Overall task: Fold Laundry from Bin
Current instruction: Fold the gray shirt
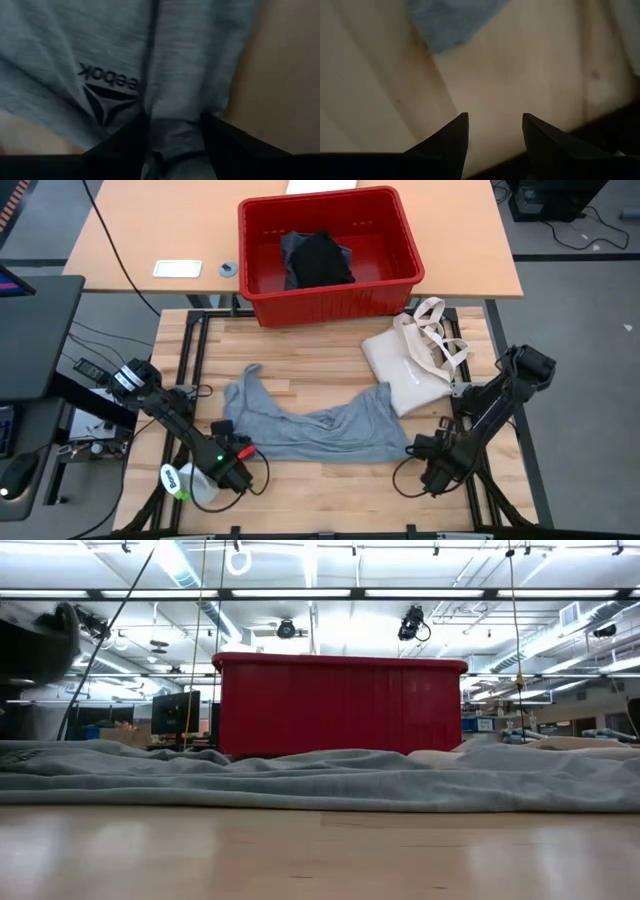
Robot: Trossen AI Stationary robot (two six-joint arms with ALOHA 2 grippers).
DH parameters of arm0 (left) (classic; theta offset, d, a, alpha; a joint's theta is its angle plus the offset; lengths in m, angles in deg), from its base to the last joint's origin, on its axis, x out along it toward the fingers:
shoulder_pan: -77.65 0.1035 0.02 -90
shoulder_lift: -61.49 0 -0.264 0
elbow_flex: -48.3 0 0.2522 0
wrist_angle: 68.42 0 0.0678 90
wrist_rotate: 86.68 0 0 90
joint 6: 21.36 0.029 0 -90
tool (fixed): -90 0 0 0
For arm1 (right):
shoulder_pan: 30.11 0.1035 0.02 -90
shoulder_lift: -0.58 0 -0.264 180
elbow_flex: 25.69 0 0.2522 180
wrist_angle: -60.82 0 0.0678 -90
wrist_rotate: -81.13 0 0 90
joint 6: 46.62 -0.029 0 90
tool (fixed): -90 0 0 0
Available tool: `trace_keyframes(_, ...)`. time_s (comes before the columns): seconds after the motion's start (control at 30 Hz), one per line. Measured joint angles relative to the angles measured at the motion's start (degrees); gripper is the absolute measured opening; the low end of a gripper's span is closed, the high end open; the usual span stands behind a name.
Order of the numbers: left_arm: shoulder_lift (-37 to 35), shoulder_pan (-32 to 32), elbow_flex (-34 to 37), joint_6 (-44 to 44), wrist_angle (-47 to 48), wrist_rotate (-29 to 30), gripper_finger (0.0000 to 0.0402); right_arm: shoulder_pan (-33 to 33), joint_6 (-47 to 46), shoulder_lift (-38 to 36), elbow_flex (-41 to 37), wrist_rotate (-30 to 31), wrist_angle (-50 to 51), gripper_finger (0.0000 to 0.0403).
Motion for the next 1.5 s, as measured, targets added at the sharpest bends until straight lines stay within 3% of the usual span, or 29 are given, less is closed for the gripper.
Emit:
trace_keyframes(0.1,-0.5,-0.5,-3.8,0.6,1.7,-0.8,0.0192,0.9,-4.0,-1.7,2.6,3.2,4.6,0.0193)
trace_keyframes(0.27,-0.8,-1.1,-8.9,1.2,1.5,2.0,0.0192,1.1,-4.9,-3.0,4.0,25.5,-0.5,0.0193)
trace_keyframes(0.33,-0.8,-1.1,-10.0,1.7,2.1,2.8,0.0192,0.2,-1.6,-3.1,3.9,29.8,-4.1,0.0193)
trace_keyframes(0.43,-0.8,-0.9,-11.4,1.5,6.9,5.5,0.0192,-2.1,3.8,-3.1,3.3,30.2,-9.5,0.0193)
trace_keyframes(0.63,-0.9,-0.5,-12.2,-3.4,22.2,18.2,0.0192,-6.9,16.2,-3.1,-0.3,29.2,-24.3,0.0193)
trace_keyframes(0.77,-0.9,0.7,-12.2,-6.2,28.1,17.9,0.0192,-8.8,22.8,-3.1,-2.1,29.0,-32.9,0.0193)
trace_keyframes(0.9,-0.9,1.0,-12.1,-0.7,19.9,12.8,0.0192,-10.0,28.5,-3.1,-2.8,30.7,-39.9,0.0193)
trace_keyframes(1.13,-0.2,2.2,-7.3,11.9,-6.3,12.9,0.0192,-10.2,29.3,-3.1,-6.5,33.2,-44.8,0.0193)
trace_keyframes(1.23,0.4,4.1,-4.4,12.0,-5.6,12.9,0.0192,-10.2,27.5,-3.1,-10.6,32.1,-49.7,0.0193)
trace_keyframes(1.33,0.7,5.4,-1.5,10.5,-6.1,12.2,0.0192,-10.1,24.2,-3.0,-13.8,26.9,-49.5,0.0193)
trace_keyframes(1.5,0.3,6.0,1.3,9.1,-8.0,4.9,0.0192,-10.1,16.1,-3.0,-14.7,18.0,-39.6,0.0193)
